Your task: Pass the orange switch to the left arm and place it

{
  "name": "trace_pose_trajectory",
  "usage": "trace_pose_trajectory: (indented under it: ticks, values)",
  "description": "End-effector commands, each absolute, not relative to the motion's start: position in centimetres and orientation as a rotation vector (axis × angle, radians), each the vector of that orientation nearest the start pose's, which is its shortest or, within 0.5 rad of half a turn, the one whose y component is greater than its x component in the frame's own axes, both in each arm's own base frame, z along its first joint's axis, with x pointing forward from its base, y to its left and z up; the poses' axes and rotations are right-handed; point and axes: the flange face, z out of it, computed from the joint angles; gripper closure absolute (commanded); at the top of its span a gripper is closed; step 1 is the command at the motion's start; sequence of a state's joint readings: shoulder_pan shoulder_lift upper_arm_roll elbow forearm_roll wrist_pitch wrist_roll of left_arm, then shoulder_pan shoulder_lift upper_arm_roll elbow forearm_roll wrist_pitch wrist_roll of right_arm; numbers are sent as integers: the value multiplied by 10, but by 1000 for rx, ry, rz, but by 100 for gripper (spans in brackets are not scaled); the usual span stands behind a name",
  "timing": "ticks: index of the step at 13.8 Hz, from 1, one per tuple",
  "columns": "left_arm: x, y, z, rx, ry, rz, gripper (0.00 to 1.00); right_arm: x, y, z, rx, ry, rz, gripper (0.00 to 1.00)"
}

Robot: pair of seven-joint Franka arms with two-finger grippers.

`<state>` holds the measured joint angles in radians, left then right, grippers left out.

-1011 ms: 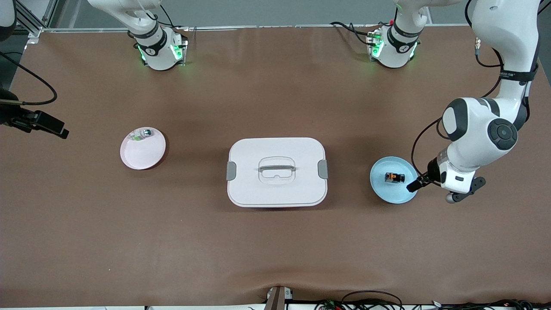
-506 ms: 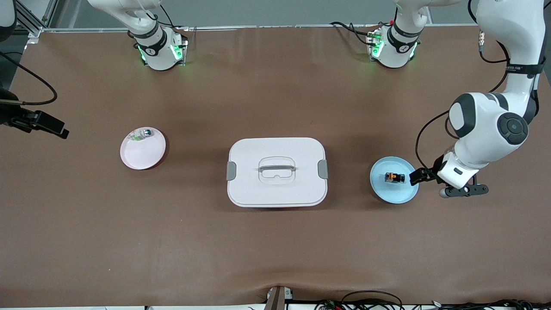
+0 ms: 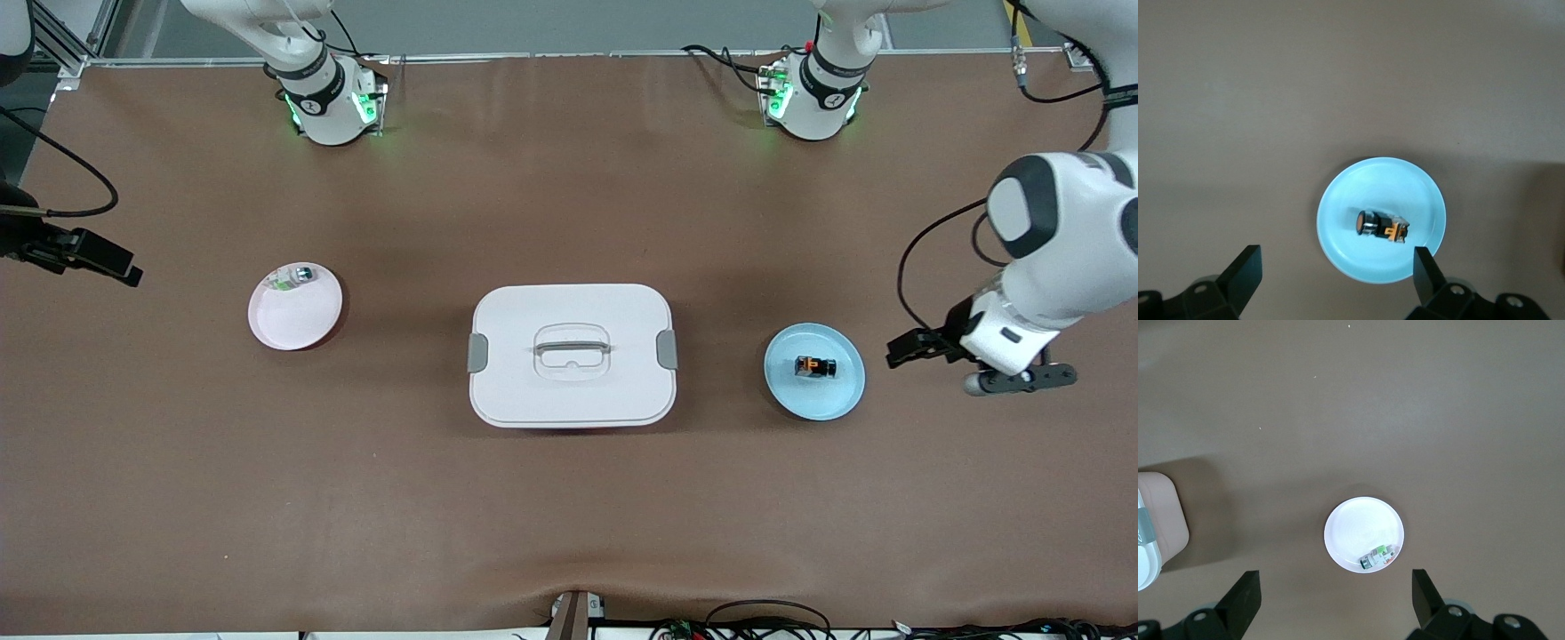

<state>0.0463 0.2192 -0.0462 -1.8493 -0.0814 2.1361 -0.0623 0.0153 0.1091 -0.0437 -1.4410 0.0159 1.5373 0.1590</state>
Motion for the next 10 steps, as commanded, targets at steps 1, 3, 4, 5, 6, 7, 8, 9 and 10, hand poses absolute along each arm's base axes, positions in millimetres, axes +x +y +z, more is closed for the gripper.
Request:
trace_pose_trajectory:
  ticks: [1,3,4,5,6,7,8,9,10]
  values:
    - [618,1,444,-3208,-141,-118,0,577,-15,623,-3107,279,11,0]
    - [611,2,465,-3197,-129,-136,0,578,-15,623,-3107,279,9,0]
    - [608,2,475,-3195,-129,-152,0,578,-15,623,-3108,276,11,0]
    - [603,1,485,-3194,-127,-157,0,578,-15,623,-3108,276,11,0]
    - [600,1,495,-3194,-125,-162,0,578,-15,623,-3107,279,9,0]
    - [594,0,505,-3193,-124,-172,0,578,-15,623,-3108,276,11,0]
    - [590,0,514,-3193,-122,-174,0,578,-15,623,-3108,276,9,0]
    - [586,0,522,-3192,-121,-179,0,578,-16,623,-3108,279,9,0]
    - [583,0,528,-3192,-120,-177,0,578,-16,623,-3108,279,11,0]
